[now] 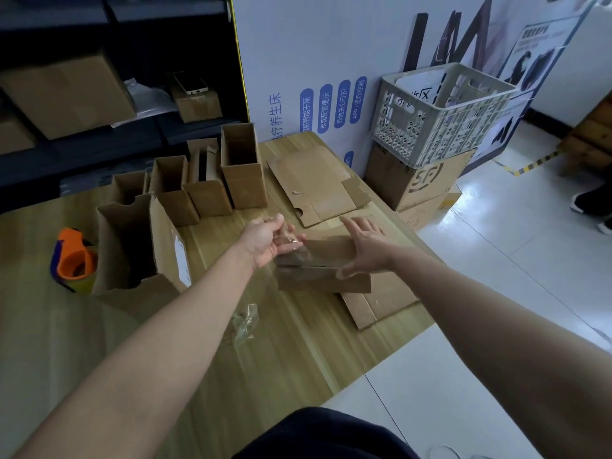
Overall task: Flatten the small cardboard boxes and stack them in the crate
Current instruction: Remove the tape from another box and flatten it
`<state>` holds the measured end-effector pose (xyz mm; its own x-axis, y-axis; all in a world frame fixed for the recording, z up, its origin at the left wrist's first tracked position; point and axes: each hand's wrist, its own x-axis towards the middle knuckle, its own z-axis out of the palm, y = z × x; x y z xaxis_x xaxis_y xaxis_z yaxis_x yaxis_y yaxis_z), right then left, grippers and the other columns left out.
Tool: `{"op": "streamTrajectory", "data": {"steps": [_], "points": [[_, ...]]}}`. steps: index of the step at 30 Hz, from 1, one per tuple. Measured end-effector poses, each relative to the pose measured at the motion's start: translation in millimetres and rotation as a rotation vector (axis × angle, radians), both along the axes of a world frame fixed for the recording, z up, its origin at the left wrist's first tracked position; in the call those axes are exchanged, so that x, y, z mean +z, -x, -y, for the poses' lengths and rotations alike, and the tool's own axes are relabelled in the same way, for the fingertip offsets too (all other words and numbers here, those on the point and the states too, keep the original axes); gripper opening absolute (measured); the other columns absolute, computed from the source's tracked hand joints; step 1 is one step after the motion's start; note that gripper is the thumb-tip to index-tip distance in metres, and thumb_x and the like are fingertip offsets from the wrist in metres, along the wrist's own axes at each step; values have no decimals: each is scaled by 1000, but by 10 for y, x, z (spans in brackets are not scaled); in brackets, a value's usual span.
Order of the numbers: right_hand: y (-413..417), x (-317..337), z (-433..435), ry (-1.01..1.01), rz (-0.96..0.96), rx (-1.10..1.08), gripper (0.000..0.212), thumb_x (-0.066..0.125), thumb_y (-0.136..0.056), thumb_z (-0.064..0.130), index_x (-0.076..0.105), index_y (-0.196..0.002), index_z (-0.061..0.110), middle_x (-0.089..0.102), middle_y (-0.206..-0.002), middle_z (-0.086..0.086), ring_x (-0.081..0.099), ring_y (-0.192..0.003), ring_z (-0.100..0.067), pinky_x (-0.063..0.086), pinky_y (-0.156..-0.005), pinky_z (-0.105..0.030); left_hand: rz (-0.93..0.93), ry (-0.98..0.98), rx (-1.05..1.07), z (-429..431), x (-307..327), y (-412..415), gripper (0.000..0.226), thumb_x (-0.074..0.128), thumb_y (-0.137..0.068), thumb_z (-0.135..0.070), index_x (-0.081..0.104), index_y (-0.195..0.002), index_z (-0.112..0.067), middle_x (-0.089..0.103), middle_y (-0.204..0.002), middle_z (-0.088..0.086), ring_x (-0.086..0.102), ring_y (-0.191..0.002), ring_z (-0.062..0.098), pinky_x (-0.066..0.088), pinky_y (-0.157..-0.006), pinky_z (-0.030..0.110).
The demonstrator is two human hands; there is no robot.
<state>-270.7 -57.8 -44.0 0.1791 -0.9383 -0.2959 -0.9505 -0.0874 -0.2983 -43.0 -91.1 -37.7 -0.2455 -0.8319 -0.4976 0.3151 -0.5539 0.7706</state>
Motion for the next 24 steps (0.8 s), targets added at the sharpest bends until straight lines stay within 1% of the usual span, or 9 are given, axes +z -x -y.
{"op": "streamTrajectory", "data": {"steps": [2, 4, 5, 8, 10, 14, 18, 21, 24], "points": [[-140, -33, 15, 53, -96, 59, 120, 77, -62, 61, 3, -151, 29, 12, -156, -2, 3, -144, -26, 1, -115, -51, 19, -3, 37, -31, 8, 117, 8, 49, -96, -8, 42, -96, -5, 58, -83, 16, 70, -73, 33, 59, -67, 47], [-229, -84, 9, 48, -144, 89, 118, 76, -63, 61, 4, -151, 29, 13, -157, -2, 1, -145, -27, -2, -115, -53, 141, 57, 112, -22, -36, 161, 16, 56, -93, -5, 40, -92, -9, 57, -86, 15, 69, -73, 29, 60, -68, 43], [-248, -112, -4, 26, -149, 100, 114, 76, -66, 57, 7, -151, 29, 17, -156, -2, 7, -144, -28, 2, -116, -54, 257, 121, 150, -17, -67, 157, 21, 60, -90, -4, 40, -89, -10, 57, -85, 12, 67, -72, 25, 59, -69, 40], [-234, -167, -19, -35, -113, 143, 94, 76, -74, 43, 20, -148, 26, 29, -148, -4, 34, -130, -26, 32, -108, -42, 732, 326, 225, -5, -144, 48, 28, 72, -80, -10, 45, -76, -19, 51, -82, 0, 52, -67, 11, 48, -61, 24], [-210, -164, 18, -37, -104, 145, 87, 74, -77, 39, 24, -146, 24, 33, -143, -5, 41, -121, -24, 42, -98, -36, 842, 342, 252, -10, -188, -41, 26, 73, -77, -13, 49, -68, -19, 51, -75, -3, 46, -61, 10, 37, -54, 20], [-253, -191, 99, -44, -160, 135, 94, 75, -74, 46, 20, -148, 24, 35, -143, -7, 40, -124, -28, 43, -99, -43, 600, 280, 274, -6, -202, -98, 18, 69, -83, -8, 54, -75, -13, 58, -71, 1, 58, -60, 17, 50, -52, 24], [-293, -204, 162, -101, -69, 78, 90, 72, -78, 42, 17, -148, 26, 28, -147, -5, 36, -126, -28, 40, -102, -45, 425, 222, 223, 34, -90, -53, 14, 56, -93, -12, 46, -84, -14, 64, -96, 12, 68, -84, 24, 58, -66, 33], [-242, -90, 239, -94, 5, 45, 78, 61, -84, 29, 16, -148, 29, 27, -149, -4, 37, -126, -29, 40, -102, -47, 268, 132, 188, 37, 9, -25, 9, 49, -98, -11, 43, -91, -12, 62, -108, 23, 70, -88, 33, 59, -72, 44], [-217, 64, 284, -39, 48, -4, 73, 54, -88, 43, 16, -149, 32, 27, -152, -4, 30, -135, -32, 22, -112, -54, 52, 46, 213, 46, 152, 23, 8, 45, -98, -7, 47, -105, -3, 62, -104, 26, 70, -82, 33, 60, -63, 39]]}}
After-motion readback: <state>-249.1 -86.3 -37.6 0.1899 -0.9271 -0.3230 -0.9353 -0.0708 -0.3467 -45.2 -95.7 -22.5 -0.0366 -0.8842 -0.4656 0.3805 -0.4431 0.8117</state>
